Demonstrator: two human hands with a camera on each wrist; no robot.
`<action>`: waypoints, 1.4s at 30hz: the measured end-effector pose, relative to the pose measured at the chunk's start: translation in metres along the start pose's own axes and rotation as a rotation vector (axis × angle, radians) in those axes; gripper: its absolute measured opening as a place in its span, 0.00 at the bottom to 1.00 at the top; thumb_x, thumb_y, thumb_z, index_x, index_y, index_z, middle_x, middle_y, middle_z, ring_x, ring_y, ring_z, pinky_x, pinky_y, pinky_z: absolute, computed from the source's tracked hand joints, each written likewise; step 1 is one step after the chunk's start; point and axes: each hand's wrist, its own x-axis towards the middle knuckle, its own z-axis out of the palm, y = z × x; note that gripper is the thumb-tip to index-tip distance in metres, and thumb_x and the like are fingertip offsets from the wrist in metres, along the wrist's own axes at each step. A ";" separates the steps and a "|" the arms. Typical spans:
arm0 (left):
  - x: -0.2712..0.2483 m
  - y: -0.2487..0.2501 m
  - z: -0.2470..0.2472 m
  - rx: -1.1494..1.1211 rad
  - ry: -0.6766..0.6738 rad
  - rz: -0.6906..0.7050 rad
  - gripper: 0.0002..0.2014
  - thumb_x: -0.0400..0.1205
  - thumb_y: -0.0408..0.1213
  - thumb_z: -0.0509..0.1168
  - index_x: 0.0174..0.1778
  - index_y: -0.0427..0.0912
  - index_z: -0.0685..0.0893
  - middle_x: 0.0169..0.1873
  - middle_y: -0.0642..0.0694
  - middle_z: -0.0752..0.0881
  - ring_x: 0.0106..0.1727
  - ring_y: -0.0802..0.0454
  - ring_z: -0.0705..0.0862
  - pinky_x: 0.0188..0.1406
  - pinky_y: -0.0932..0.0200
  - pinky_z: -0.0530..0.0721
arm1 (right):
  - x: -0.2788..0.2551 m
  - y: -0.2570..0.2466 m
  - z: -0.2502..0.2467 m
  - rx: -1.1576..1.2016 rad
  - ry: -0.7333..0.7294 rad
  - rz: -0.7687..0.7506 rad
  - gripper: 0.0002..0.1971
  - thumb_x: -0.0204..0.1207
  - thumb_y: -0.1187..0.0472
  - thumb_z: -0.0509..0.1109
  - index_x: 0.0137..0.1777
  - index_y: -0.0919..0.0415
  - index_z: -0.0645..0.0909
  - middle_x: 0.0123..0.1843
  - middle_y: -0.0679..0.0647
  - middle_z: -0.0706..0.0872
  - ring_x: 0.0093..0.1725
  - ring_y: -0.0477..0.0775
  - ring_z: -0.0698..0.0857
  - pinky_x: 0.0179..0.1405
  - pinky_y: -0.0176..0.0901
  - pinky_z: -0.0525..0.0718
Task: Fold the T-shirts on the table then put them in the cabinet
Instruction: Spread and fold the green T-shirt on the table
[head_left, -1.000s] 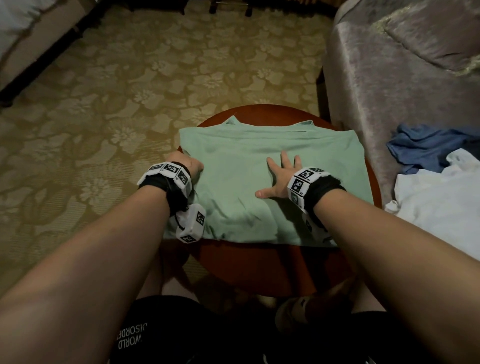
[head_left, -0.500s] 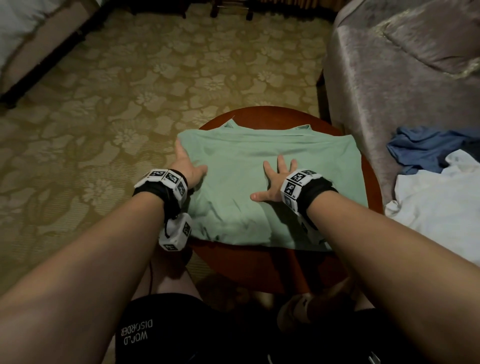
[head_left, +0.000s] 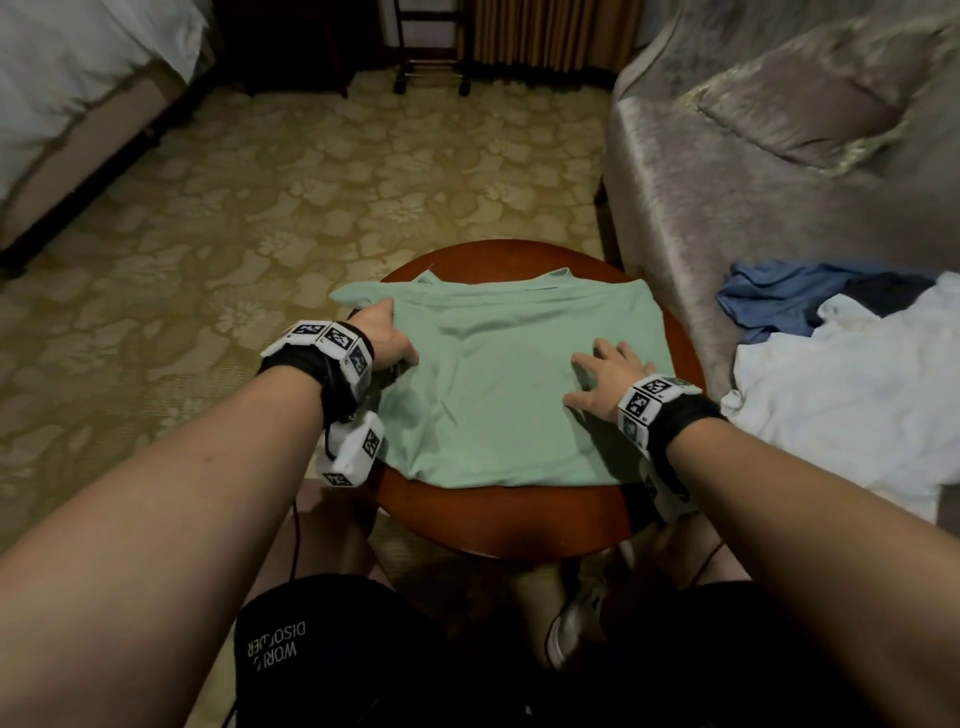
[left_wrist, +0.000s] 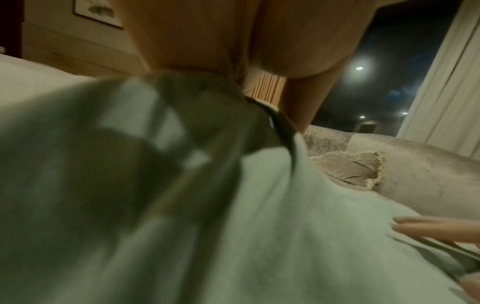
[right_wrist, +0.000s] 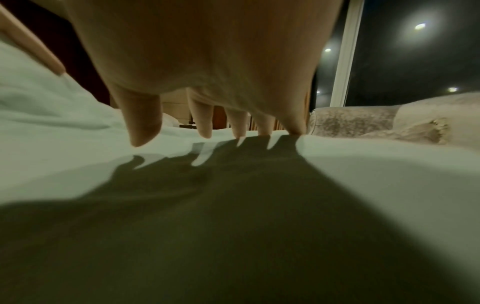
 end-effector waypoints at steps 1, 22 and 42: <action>-0.003 0.009 -0.001 0.013 0.004 0.007 0.29 0.71 0.38 0.77 0.66 0.43 0.73 0.59 0.43 0.83 0.58 0.41 0.82 0.61 0.45 0.82 | -0.004 0.008 -0.001 -0.008 0.019 0.001 0.33 0.75 0.39 0.66 0.78 0.45 0.63 0.84 0.53 0.54 0.83 0.64 0.51 0.77 0.70 0.58; -0.020 0.225 0.122 0.179 -0.130 0.240 0.46 0.78 0.35 0.68 0.85 0.46 0.44 0.67 0.39 0.78 0.62 0.42 0.81 0.56 0.52 0.84 | -0.001 0.085 -0.003 1.576 -0.143 0.269 0.25 0.81 0.36 0.55 0.48 0.60 0.75 0.30 0.55 0.80 0.26 0.50 0.80 0.28 0.43 0.83; -0.005 0.130 0.179 0.367 -0.134 0.110 0.48 0.79 0.58 0.65 0.84 0.47 0.41 0.83 0.38 0.40 0.83 0.35 0.43 0.82 0.39 0.51 | 0.005 0.087 -0.015 0.771 -0.143 0.169 0.20 0.80 0.58 0.68 0.68 0.71 0.78 0.71 0.66 0.78 0.69 0.64 0.77 0.66 0.47 0.74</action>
